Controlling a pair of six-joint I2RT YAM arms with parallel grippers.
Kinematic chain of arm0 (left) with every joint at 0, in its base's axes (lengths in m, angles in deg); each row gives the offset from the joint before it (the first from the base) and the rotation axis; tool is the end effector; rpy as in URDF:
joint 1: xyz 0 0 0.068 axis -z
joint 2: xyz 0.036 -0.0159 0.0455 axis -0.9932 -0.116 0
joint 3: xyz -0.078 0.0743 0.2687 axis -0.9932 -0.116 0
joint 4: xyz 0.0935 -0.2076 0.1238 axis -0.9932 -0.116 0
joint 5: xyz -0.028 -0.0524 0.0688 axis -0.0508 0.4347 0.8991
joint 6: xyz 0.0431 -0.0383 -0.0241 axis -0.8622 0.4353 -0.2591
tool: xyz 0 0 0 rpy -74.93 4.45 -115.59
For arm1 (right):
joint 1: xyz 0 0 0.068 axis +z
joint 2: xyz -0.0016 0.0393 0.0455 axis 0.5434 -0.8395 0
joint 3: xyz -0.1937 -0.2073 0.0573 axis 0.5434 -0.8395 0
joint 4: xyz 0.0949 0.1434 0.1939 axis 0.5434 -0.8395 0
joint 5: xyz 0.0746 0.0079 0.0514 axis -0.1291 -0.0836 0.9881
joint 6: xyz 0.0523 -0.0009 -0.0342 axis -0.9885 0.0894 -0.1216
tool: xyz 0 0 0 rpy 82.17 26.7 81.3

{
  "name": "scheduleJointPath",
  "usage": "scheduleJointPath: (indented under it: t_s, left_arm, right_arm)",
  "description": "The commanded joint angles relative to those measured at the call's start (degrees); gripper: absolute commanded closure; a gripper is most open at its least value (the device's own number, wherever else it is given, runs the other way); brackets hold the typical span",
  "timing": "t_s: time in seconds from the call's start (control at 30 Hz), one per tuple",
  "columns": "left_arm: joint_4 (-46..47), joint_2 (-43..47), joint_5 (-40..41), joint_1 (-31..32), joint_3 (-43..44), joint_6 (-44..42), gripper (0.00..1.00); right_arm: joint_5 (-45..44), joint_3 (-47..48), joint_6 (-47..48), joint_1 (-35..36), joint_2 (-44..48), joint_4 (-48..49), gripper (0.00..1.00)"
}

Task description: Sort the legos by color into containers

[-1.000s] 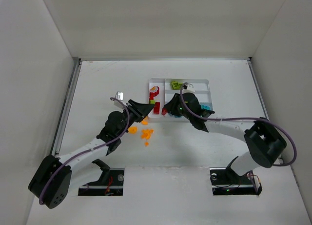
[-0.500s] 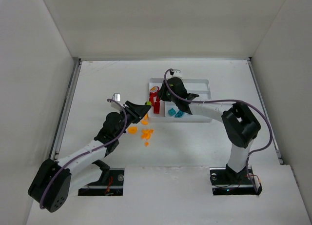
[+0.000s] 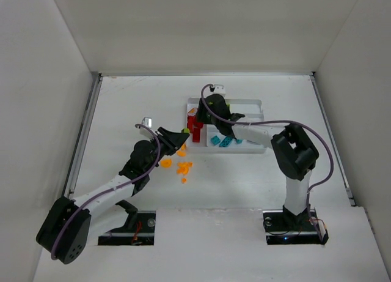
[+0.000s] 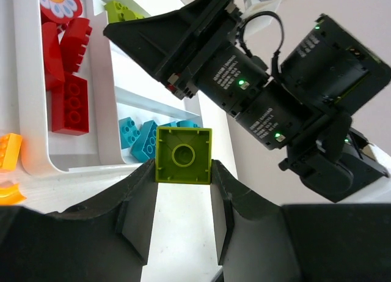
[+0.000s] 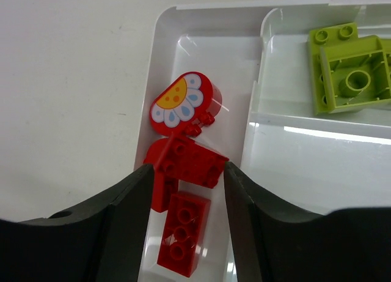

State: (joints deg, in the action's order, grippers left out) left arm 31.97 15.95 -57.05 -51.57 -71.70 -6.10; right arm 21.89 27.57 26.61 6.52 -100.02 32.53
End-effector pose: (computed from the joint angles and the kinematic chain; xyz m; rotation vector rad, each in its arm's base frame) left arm 0.1791 -0.1142 0.2440 -0.3294 1.6473 -1.2644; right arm 0.3631 0.2817 0.2210 0.0110 2.1223 0.4490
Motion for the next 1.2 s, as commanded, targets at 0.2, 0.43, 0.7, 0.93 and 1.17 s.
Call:
scheduleJointPath:
  t_s: [0.2, 0.43, 0.7, 0.93, 1.17]
  left_arm:
    - [-2.75, -4.7, 3.79, 3.42, 7.64, -4.86, 0.86]
    - [-9.15, -17.43, 7.31, 8.43, 21.7, -11.98, 0.86]
    - [-21.02, -38.08, 8.89, 10.11, 47.0, -20.06, 0.84]
    - [-35.0, -57.86, 9.07, 11.69, 72.93, -27.97, 0.83]
    - [-43.52, -72.01, 8.19, 12.13, 93.85, -31.76, 0.8]
  right_arm:
    - [-2.6, -13.82, 0.97, -2.56, 21.58, 5.81, 0.42]
    - [-5.06, -34.82, -3.5, -8.98, 39.78, 8.01, 0.77]
    - [-9.89, -49.34, -12.03, -14.16, 54.03, 8.54, 0.52]
    - [-6.29, -52.78, -15.82, -17.95, 57.91, 10.82, 0.39]
    - [-5.59, -53.48, -15.91, -17.95, 58.61, 11.97, 0.39]
